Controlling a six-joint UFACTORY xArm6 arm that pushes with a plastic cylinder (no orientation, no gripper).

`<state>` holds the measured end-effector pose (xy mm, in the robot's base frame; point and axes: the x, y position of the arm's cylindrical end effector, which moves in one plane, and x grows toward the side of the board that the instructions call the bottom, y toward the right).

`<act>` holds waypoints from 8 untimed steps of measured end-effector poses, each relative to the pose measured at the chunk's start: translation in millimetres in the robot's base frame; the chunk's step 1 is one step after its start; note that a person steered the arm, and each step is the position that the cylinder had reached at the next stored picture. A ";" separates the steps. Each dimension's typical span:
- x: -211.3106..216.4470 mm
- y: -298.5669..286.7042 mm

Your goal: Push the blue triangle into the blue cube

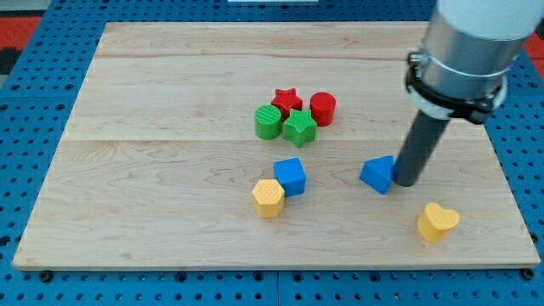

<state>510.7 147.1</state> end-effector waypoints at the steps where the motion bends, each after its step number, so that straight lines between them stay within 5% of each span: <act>1: 0.0 -39.1; 5: -38.3 -42.6; 8: -23.9 -60.5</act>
<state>486.9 86.7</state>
